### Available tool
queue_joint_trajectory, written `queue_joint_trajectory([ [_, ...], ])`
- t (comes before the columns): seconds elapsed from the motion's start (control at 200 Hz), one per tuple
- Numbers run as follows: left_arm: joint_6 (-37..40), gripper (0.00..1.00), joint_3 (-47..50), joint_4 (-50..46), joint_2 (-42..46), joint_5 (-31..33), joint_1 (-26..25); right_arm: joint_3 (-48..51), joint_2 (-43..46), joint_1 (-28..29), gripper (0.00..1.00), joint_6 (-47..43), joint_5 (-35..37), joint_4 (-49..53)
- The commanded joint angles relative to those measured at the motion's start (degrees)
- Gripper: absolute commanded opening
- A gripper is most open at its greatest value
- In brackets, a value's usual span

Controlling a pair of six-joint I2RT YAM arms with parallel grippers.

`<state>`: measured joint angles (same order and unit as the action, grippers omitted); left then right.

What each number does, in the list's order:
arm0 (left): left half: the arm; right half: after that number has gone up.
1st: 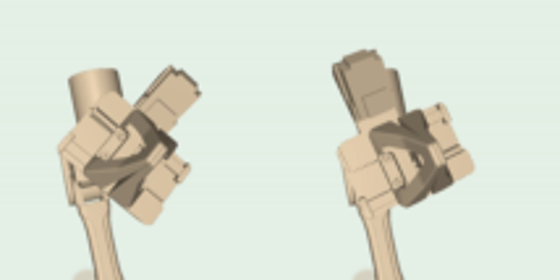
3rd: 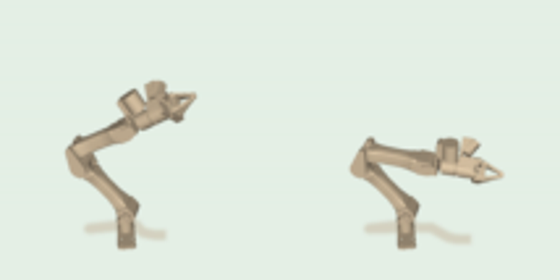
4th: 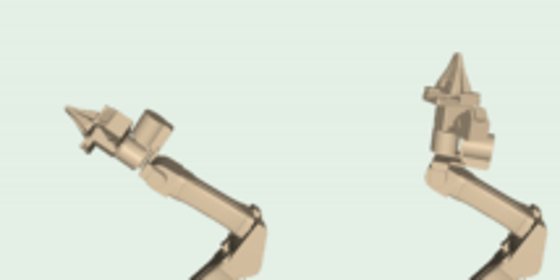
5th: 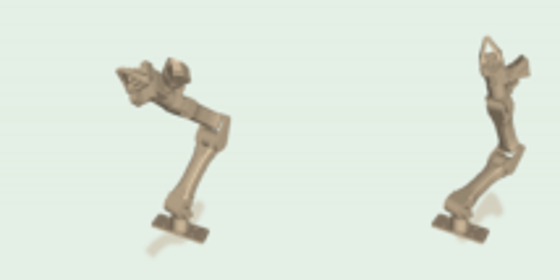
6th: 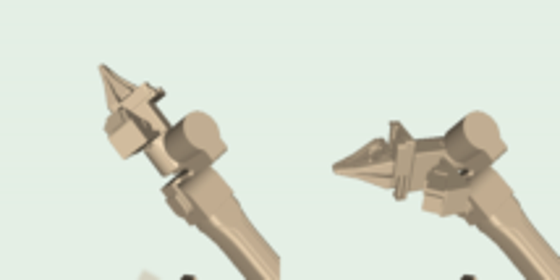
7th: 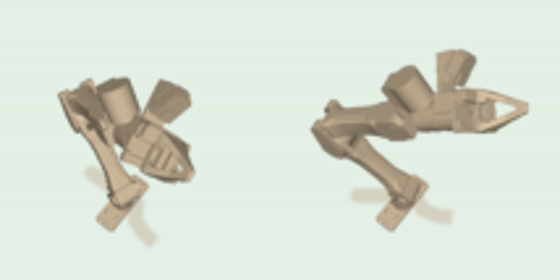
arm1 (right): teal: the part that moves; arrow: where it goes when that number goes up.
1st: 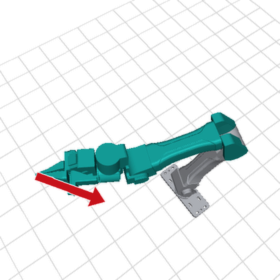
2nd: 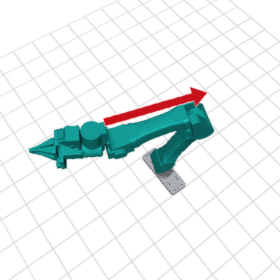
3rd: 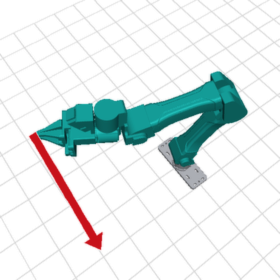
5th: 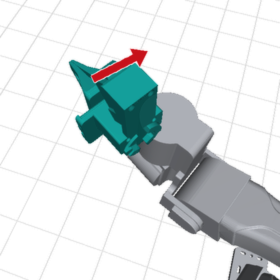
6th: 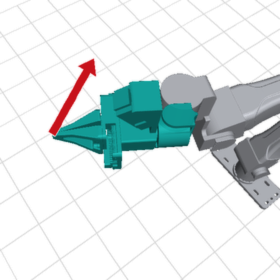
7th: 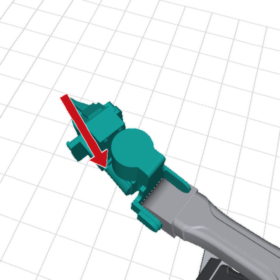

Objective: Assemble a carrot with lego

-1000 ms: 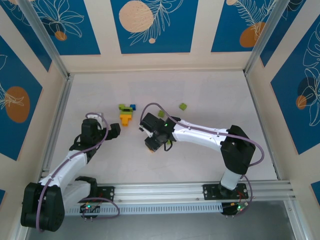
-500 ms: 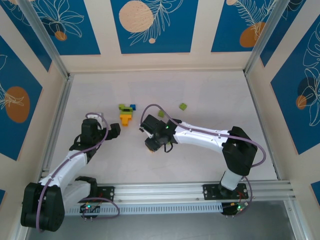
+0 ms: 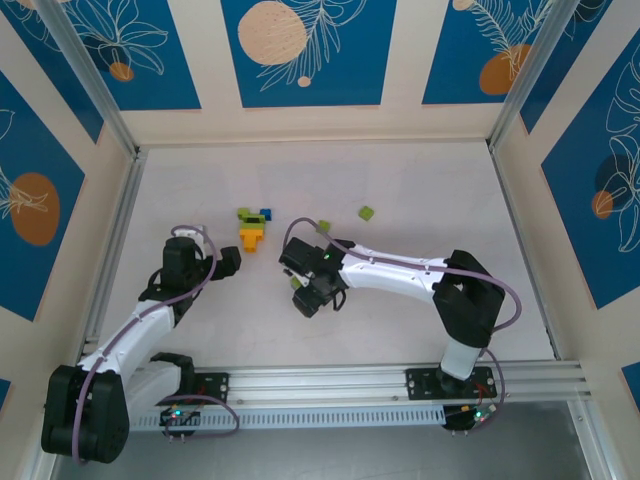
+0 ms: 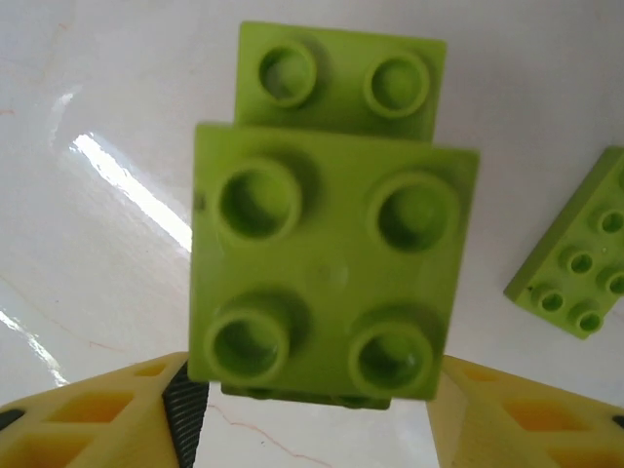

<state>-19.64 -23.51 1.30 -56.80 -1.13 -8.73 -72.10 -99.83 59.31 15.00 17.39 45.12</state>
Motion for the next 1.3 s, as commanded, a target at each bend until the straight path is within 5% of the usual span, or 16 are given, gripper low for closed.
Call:
queue_joint_trajectory([
  [0.0,-0.4,1.0,-0.7,1.1,0.8,-0.8,0.8,0.0,0.9,0.3,0.65,0.4,-1.2,1.8],
  [0.41,-0.4,1.0,-0.8,1.0,1.1,-0.9,0.9,1.5,12.5,-2.3,0.73,2.8,1.8,0.9],
  [0.61,-0.6,1.0,-0.7,1.2,1.0,-1.0,0.8,6.3,16.2,-9.2,0.74,5.0,0.9,2.2],
  [0.815,-0.5,1.0,-0.7,1.1,0.9,-1.0,0.9,9.9,12.2,-16.3,0.74,3.7,-4.6,-2.2],
  [1.295,-0.2,1.0,-0.7,0.8,1.0,-0.6,0.8,1.9,-4.6,-17.7,0.69,-0.3,-6.8,-5.6],
])
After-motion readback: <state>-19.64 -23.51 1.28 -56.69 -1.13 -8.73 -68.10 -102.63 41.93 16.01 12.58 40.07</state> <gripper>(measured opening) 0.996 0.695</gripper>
